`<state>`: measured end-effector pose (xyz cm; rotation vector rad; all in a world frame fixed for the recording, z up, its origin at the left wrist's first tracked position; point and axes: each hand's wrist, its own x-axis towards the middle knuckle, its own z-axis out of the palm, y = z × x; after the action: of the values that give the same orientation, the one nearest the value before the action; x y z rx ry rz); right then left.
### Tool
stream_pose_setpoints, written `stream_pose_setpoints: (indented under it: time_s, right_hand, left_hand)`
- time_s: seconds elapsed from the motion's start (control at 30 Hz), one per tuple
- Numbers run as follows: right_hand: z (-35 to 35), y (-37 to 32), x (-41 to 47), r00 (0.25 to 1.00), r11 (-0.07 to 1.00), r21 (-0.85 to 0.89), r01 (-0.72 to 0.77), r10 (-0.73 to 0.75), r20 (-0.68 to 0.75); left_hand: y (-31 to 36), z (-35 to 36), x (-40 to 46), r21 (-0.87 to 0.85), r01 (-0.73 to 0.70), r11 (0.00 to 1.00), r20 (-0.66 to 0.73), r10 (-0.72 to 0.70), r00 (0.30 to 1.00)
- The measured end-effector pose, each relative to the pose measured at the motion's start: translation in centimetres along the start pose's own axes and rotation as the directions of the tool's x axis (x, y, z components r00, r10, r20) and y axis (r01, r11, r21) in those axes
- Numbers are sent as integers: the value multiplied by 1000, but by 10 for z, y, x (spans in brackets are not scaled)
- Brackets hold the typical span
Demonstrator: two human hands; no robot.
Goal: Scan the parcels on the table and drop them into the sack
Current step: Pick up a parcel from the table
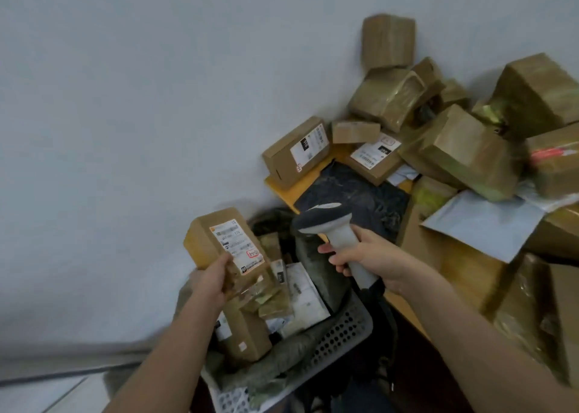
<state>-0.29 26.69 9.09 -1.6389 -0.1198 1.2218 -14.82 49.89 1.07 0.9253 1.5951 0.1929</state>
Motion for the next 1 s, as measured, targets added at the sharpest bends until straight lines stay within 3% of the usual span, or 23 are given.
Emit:
stream_pose_setpoints:
  time_s: [0.1,0.27,0.37,0.47,0.53,0.83,1.0]
  right_hand:
    - [28,36,25,998,999,6,-53,54,-23]
    - [63,73,57,990,990,10,-141,141,-15]
    - [73,89,72,985,985,-4,-171,170,-37]
    - [75,102,84,983,984,5,-181,181,-38]
    - [73,108,92,981,982,15,-189,190,-43]
    - [55,96,92,987,989,46,-141,144,-67]
    - [40,67,75,990,993,113,-45,60,-129]
  left_hand:
    - [-35,-35,39,201,-18,979,-378,94,921]
    - [-80,-62,81,337,147,930,-541,63,839]
    - [-110,-58,108,422,125,898,-497,114,860]
    - [-140,-49,130,520,67,852,-283,98,954]
    - [-153,-44,141,535,73,841,-212,49,976]
    - [-142,-44,139,483,89,871,-158,-14,987]
    - [-102,-25,110,415,-46,908,-96,94,991]
